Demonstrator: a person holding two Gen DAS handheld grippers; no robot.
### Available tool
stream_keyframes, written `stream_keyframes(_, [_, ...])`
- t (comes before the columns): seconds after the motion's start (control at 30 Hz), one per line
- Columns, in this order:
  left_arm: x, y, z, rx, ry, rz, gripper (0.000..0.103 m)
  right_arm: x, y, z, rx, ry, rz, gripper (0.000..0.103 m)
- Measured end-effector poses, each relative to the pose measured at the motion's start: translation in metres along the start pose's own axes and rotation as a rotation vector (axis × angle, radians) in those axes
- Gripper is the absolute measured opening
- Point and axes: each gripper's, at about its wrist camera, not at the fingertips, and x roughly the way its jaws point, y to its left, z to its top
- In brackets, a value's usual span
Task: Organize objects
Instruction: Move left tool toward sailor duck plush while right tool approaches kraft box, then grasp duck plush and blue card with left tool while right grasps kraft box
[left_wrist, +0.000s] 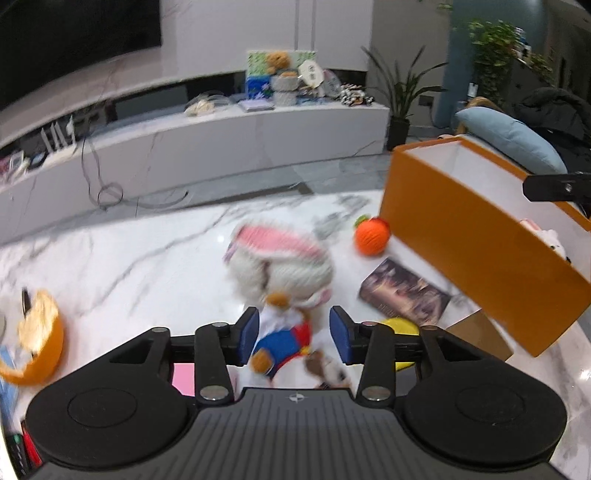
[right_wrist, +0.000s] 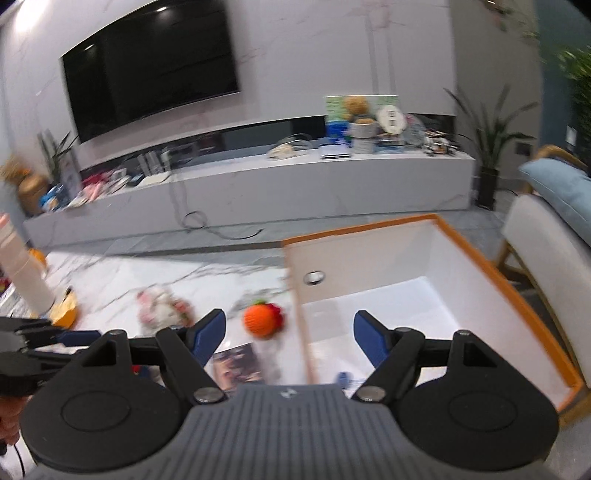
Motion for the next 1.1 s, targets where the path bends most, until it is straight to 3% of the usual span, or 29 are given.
stream_keyframes(0.2, [0.004,0.016,-0.018,-0.098,-0.005,-0.066,0.058,0.021,0.043,-0.026,-0.098,0.057,0.021,0.078])
stream_keyframes(0.4, [0.009,0.019,-0.022,-0.120,-0.014,-0.053,0.065,0.045,0.073,-0.064,-0.217,0.143,-0.022,0.078])
stream_keyframes(0.53, [0.016,0.020,-0.026,-0.134,0.017,-0.046,0.068,0.053,0.074,-0.076,-0.223,0.168,-0.020,0.078])
stream_keyframes(0.73, [0.014,0.024,-0.035,-0.186,-0.002,-0.063,0.072,0.062,0.067,-0.083,-0.175,0.215,-0.028,0.078])
stream_keyframes(1.1, [0.023,0.019,-0.039,-0.223,0.026,-0.095,0.086,0.064,0.070,-0.088,-0.225,0.206,-0.059,0.082])
